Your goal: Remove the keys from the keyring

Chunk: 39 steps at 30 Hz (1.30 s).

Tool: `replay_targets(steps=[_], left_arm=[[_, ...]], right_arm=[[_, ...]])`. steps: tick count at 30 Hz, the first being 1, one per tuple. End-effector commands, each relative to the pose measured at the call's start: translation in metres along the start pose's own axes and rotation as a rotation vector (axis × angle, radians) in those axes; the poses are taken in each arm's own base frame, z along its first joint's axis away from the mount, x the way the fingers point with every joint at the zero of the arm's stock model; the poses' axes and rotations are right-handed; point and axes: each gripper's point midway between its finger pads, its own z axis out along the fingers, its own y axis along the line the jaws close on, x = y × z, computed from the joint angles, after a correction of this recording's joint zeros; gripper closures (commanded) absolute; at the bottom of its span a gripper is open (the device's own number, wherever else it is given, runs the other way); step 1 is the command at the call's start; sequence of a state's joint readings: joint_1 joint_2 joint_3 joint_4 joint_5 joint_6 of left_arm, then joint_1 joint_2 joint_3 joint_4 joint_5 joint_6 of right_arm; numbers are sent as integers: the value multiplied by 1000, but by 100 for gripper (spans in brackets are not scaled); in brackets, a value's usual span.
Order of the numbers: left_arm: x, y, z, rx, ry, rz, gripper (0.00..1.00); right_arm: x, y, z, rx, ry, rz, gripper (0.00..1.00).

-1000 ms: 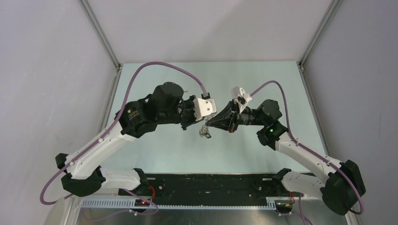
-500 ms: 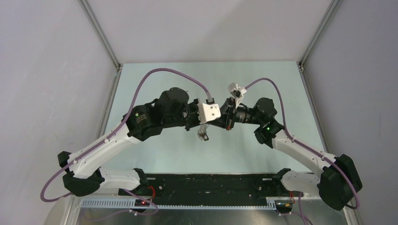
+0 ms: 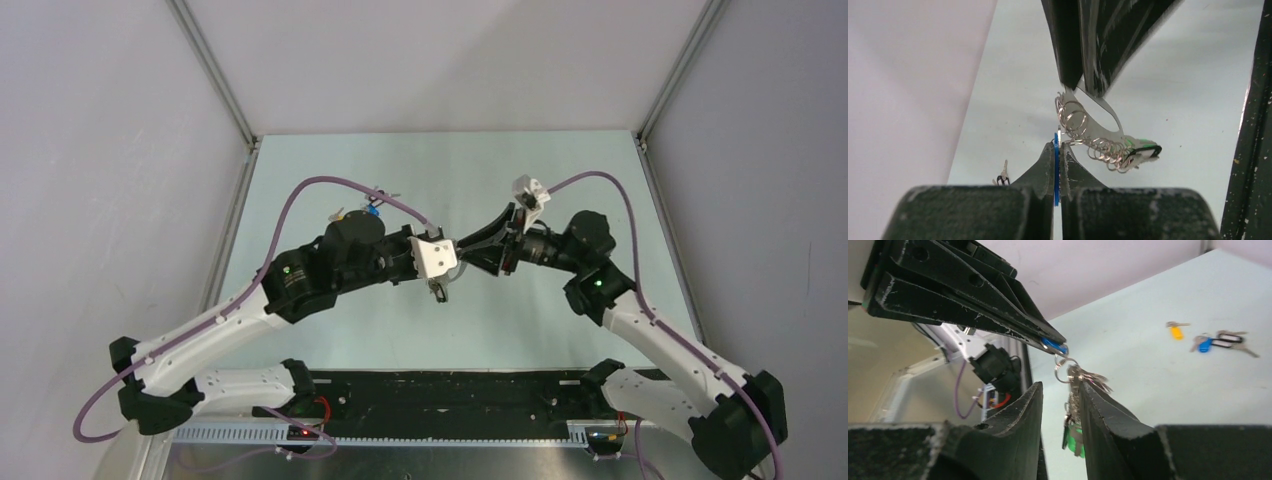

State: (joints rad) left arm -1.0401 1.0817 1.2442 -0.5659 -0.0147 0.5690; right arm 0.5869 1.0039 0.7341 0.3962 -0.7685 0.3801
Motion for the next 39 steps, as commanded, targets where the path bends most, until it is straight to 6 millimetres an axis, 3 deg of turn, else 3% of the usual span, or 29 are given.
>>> replay_targets(steps=[1,6,12,20,26,31,39], left_arm=[[-17,22,-8,-108,-101,55,100],[-7,11,-2,-72,-95,88,100],[-13,-2,-7,-20,-163,138,100],[-11,-23,-11,65,-223,254,100],[-8,-23,-10,63,-219,303,100],[-2,-12,-10,17,-179,334,100],[-6,-11,-12,13,-192,349,100]], right_arm=[[-3,-8,-19,39,26,-98,63],[-12,-19,-23,80,-2,-184,62],[-26,-31,-13,83,-57,-274,62],[-19,-46,6,62,-40,-307,62],[13,-32,22,-31,67,-305,66],[36,-21,20,-79,141,-278,68],[35,0,17,-158,119,-311,65]])
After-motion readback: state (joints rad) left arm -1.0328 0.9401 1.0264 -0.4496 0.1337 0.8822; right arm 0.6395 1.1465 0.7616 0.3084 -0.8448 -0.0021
